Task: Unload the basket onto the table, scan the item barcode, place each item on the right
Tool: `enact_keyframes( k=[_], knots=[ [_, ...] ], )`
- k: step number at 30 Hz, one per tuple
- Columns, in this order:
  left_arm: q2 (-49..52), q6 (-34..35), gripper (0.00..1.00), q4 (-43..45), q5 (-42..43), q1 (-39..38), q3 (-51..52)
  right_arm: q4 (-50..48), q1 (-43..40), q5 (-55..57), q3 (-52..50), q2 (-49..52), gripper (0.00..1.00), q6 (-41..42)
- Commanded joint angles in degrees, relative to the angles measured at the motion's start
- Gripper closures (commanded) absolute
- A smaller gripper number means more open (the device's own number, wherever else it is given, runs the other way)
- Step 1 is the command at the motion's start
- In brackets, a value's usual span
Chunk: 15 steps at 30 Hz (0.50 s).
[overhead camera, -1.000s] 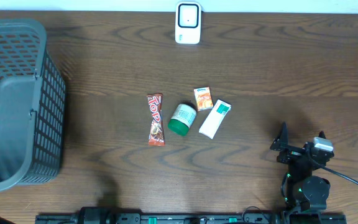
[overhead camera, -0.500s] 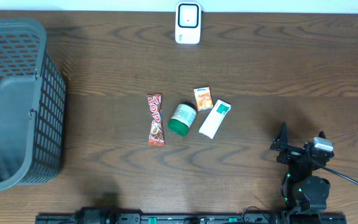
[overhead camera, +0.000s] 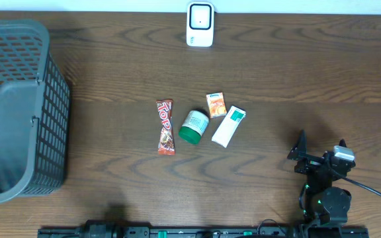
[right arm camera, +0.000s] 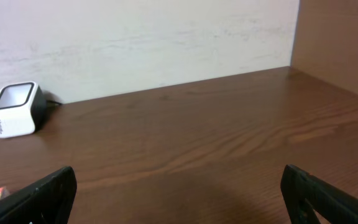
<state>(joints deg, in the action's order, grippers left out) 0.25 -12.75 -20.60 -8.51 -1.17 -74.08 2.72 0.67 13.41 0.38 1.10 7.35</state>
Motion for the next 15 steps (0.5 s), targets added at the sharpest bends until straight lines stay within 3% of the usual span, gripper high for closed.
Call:
enact_keyframes(
  k=[1,9,15],
  knots=[
    [0.0,-6.7,0.03,2.9,6.8,0.2,4.2,0.2,-0.3,0.0,-0.1,-0.1,0.01,-0.4],
    [0.0,-6.9,0.03,17.7,3.9,0.2,16.7,0.2,-0.3,0.0,-0.1,-0.1,0.01,-0.4],
    [0.7,3.6,0.03,20.6,-7.4,0.2,22.9,0.2,-0.3,0.0,-0.1,-0.1,0.01,-0.4]
  ],
)
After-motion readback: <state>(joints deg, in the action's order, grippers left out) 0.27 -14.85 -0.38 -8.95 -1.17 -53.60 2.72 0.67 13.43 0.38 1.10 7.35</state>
